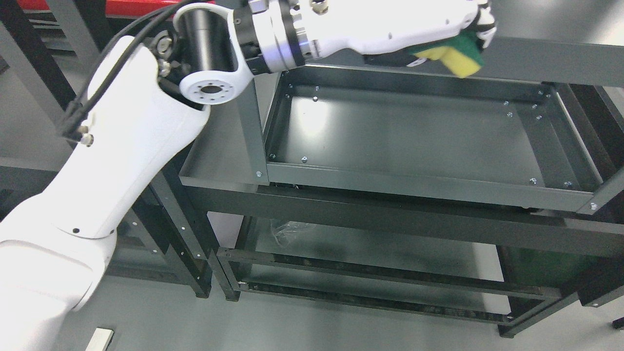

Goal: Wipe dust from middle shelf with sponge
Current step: 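Sweep the sponge back and forth across the middle shelf with the left hand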

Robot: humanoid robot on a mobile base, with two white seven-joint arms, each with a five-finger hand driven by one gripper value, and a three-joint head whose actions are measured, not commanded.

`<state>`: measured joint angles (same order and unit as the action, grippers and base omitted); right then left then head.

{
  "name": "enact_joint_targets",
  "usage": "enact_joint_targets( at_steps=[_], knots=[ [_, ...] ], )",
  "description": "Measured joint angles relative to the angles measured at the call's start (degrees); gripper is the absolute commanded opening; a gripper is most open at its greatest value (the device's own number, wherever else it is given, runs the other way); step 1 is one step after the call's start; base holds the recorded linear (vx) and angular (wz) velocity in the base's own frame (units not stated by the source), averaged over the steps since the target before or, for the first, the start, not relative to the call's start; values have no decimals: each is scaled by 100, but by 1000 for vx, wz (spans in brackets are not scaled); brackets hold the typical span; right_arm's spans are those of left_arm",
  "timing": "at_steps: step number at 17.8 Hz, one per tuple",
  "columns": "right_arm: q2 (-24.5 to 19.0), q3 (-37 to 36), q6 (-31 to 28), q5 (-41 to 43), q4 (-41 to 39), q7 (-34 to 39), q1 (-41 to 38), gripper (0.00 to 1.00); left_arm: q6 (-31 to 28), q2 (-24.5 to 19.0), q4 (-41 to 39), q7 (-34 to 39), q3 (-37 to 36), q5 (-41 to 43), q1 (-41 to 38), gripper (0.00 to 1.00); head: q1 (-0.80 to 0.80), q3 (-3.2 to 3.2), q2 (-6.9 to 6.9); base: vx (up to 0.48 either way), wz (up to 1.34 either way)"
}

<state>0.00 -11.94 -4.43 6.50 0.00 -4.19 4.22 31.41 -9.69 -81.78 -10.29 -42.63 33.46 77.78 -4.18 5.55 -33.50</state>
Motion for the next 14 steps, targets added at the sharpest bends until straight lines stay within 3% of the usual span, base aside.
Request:
enact_joint_targets(
  at_steps=[6,14],
  knots=[
    [0,0,0,0,0,-1,0,100,-778,436,378,624,-945,-593,234,1,0,0,0,0,0],
    [0,0,-1,0,0,-1,0,100,-908,710,610,734,-1910,-978,298,2,0,0,0,0,0]
  ],
)
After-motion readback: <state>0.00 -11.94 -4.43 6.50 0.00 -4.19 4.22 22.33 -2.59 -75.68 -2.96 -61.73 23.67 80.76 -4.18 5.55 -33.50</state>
